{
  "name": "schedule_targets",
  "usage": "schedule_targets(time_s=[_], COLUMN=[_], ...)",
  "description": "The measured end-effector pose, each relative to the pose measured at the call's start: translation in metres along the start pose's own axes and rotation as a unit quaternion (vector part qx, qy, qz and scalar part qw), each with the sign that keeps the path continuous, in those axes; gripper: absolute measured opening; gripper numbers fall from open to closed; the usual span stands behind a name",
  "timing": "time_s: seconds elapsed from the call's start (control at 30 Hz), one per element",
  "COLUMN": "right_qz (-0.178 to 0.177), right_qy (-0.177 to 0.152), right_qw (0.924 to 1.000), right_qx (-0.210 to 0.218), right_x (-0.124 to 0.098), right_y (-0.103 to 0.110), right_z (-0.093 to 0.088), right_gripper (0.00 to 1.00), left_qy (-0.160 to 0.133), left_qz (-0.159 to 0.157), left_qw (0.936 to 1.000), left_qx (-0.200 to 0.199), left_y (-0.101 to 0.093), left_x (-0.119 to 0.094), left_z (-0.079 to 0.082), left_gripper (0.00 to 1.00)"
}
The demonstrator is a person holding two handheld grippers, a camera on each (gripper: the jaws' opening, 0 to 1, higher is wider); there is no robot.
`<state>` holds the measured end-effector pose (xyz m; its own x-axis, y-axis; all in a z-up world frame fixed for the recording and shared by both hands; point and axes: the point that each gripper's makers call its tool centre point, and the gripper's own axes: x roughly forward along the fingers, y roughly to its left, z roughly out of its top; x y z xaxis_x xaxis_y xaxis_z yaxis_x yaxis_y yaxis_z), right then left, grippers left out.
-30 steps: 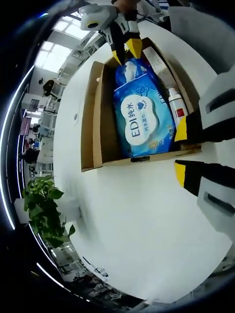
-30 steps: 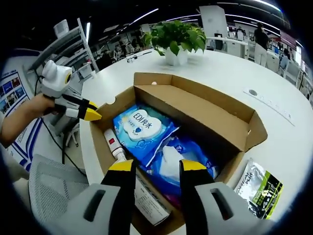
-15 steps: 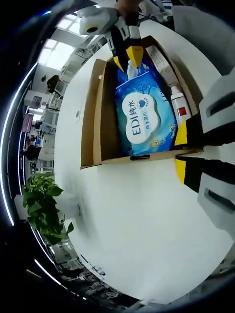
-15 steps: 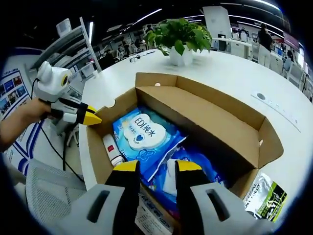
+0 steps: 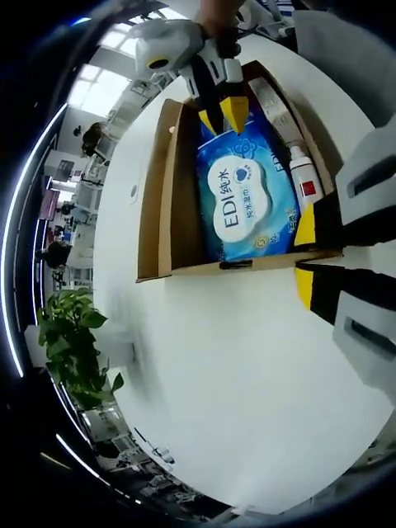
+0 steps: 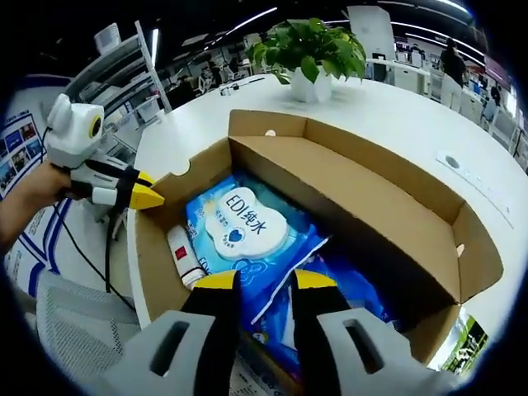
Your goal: Operate the shoe box by opening the lid, removing the specified soft item, and placing it in the target area until the item is outside and the box remains undamaged.
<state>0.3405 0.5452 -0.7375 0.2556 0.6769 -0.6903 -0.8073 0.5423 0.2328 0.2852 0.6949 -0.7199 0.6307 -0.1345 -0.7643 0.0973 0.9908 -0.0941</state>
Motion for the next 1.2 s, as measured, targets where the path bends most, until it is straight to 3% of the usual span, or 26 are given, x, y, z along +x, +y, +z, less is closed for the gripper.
schedule_targets(time_s=[0.37,0.73,1.2], right_qz=[-0.034,-0.033,-0.054], right_qy=[0.009,-0.001,-0.016], right_qw=[0.9992,0.9993,0.9984], right_qx=[-0.019,-0.016,0.002], right_x=[0.009,-0.003,-0.033], right_y=[-0.011,-0.007,-0.019], right_z=[0.003,0.006,0.008], right_gripper=[0.04,0.01,0.0], left_qy=[0.0,0.001,0.01], left_qz=[0.001,0.002,-0.001], left_qw=[1.0,1.0,0.9999], left_qx=[-0.001,0.001,0.006], left_y=[0.0,-0.001,0.0], left_x=[0.0,0.0,0.001], left_z=[0.0,0.0,-0.001], left_gripper=[0.06,0.06,0.07])
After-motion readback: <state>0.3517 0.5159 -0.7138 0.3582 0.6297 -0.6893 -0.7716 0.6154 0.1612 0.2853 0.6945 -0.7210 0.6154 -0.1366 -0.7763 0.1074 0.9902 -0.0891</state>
